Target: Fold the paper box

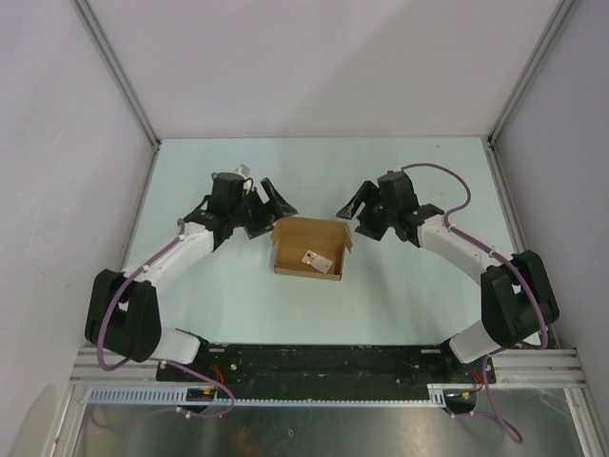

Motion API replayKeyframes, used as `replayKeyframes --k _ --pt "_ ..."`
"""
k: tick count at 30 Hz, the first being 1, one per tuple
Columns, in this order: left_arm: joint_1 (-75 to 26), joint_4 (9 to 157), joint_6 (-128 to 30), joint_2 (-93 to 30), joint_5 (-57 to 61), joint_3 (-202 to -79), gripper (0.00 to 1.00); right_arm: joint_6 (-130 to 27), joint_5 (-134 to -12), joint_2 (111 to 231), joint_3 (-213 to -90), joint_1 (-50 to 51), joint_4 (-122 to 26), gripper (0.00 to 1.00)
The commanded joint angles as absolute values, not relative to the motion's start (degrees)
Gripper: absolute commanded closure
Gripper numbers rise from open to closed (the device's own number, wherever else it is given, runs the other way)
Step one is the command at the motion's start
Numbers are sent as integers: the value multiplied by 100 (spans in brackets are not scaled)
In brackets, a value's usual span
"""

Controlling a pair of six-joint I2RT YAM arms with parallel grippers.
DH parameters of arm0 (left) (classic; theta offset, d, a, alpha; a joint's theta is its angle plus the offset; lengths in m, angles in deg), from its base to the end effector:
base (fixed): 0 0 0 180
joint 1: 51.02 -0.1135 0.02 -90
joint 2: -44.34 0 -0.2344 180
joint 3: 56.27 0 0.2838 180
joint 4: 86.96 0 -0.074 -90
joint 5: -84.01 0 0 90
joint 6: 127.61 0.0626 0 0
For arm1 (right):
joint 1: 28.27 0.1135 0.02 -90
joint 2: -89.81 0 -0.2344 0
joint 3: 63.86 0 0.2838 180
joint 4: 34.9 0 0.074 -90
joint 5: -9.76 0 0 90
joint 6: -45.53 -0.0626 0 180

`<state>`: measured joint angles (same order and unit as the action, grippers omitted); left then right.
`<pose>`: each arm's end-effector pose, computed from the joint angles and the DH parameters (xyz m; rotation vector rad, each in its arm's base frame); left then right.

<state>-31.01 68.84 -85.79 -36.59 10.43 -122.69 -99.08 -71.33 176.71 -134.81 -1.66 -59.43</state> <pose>0.3345 -0.1406 0.1900 -0.4209 2.3577 -0.9285 0.3386 0.1805 0.1814 0.5049 2.3872 0.8763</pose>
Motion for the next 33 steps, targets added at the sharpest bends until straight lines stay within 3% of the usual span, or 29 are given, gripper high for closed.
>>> replayKeyframes --k 1,25,33 --pt "-3081 7002 -8709 -3318 1308 -12200 6 -10028 -7057 17507 -13698 -59 -5880 25" --pt "-2905 7002 -8709 -3081 1439 -11805 6 -10160 -7189 17507 -13698 328 -6064 24" --pt "-2905 6993 -8683 -3037 1475 -11778 5 -9817 -7426 17349 -13698 285 -6732 24"
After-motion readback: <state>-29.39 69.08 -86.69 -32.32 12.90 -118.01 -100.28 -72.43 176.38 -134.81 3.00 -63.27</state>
